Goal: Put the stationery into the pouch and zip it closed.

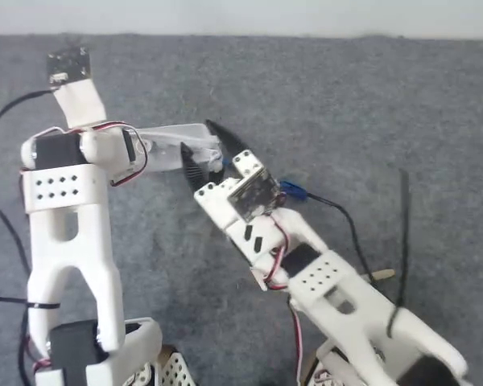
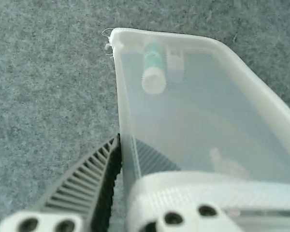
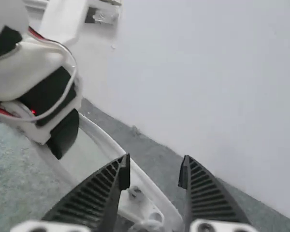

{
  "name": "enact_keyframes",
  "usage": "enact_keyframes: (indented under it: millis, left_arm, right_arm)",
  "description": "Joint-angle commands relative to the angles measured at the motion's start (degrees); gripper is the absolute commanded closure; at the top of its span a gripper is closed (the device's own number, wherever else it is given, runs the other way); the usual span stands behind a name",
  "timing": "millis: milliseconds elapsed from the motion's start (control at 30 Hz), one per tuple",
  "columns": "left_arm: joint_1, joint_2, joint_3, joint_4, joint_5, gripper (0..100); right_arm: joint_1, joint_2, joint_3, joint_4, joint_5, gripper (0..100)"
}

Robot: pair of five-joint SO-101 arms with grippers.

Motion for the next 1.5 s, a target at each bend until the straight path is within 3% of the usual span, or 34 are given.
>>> enact_keyframes:
  millis: [0, 233, 400, 733, 1000, 1200, 1467]
  left_arm:
    - [-0.4, -3.3, -0.5, -1.8, -0.6, 99]
    - [-0.4, -3.3, -0.5, -1.8, -0.6, 99]
    - [-1.9, -3.3, -0.7, -1.9, -0.6, 99]
    - [-3.9, -3.3, -0.7, -2.8, -0.6, 99]
    - [-6.6, -3.3, -0.7, -2.8, -0.6, 99]
    - [-6.6, -3.3, -0.7, -2.8, -0.6, 99]
    - [-6.5, -3.3, -0.7, -2.7, -0.6, 99]
  right_arm:
    - [2.6, -7.8, -3.6, 12.8, -0.1, 84.6]
    - [10.0, -7.9, -14.1, 32.4, -0.4, 84.6]
    - [15.0, 0.5, -22.6, 39.8, -6.8, 84.6]
    - [15.3, 25.9, -41.7, 52.6, -6.9, 84.6]
    - [15.2, 44.6, -54.9, 55.8, -6.7, 84.6]
    - [13.8, 54.0, -60.7, 55.9, 2.1, 84.6]
    - [9.7, 58.5, -61.9, 56.3, 4.7, 84.6]
